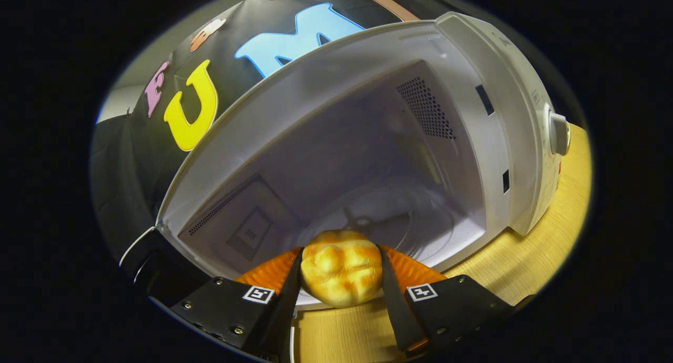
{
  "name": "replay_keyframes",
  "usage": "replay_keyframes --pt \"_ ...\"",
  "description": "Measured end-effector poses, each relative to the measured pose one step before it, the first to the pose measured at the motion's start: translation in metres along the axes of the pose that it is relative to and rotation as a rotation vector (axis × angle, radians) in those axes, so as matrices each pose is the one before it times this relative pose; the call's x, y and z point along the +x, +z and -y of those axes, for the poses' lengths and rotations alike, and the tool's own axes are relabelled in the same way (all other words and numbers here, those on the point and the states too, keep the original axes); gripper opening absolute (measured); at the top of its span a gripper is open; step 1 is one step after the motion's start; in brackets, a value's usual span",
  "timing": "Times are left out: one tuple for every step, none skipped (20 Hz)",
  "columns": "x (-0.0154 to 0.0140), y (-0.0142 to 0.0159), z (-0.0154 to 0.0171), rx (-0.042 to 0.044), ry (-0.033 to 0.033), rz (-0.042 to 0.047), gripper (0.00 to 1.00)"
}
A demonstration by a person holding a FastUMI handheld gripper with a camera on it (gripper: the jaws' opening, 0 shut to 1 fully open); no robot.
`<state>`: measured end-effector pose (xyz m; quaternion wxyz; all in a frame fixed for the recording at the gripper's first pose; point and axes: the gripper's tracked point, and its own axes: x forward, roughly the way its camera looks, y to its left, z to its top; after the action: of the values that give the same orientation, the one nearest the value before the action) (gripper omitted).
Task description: Open the microwave, put the food inside, and close the microwave door.
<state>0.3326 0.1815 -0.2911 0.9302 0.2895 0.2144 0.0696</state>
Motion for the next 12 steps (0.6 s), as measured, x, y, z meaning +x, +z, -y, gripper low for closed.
replay_keyframes --pt "0.00419 -0.00178 0.00046 -0.00608 -0.00410 -0.00332 0.76" --pt "0.00462 -0.00109 0.00120 -0.00193 -0.00616 -0.00123 0.77" --pt "0.00391 0.00029 0.00052 0.00379 -0.00455 0.00490 0.77" --pt "0.00445 0.00068 0.00227 0.00112 -0.01263 0.00824 0.77" --pt "0.00374 -0.00043 0.00273 -0.00343 -0.01464 0.00012 0.77" --pt "0.00155 0.00097 -0.00063 -0.00150 0.00163 0.00789 0.77" --pt "0.00333 0.00037 0.00074 -0.00401 -0.00919 0.00550 0.80" --pt "-0.00024 0.00203 -0.00057 -0.00579 -0.00127 0.01039 0.81" --pt "0.00001 0.00085 -0.00012 -0.00649 -0.00387 0.00641 0.84" --pt "-0.00122 0.00093 -0.00145 -0.00335 0.00383 0.00457 0.87" --pt "-0.00147 0.00226 -0.00180 -0.00436 0.00315 0.00553 0.95" --pt "-0.00021 0.00163 -0.00126 -0.00835 0.00098 0.00856 0.96"
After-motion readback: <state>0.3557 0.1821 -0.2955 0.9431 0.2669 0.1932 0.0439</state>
